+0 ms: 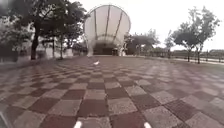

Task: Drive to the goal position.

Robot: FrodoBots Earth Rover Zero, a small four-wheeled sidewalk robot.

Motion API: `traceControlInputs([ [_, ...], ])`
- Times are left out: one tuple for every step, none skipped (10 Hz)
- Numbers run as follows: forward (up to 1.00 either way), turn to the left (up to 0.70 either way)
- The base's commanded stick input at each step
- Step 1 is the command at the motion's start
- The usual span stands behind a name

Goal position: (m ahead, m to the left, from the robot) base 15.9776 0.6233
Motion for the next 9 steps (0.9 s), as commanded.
traceControlInputs([
  [0.50, 0.00],
  [0.50, 0.03],
  [0.50, 0.35],
  [0.50, 0.50],
  [0.50, 0.50],
  [0.50, 0.50],
  [0.50, 0.41],
  [0.50, 0.00],
  [0.50, 0.00],
])
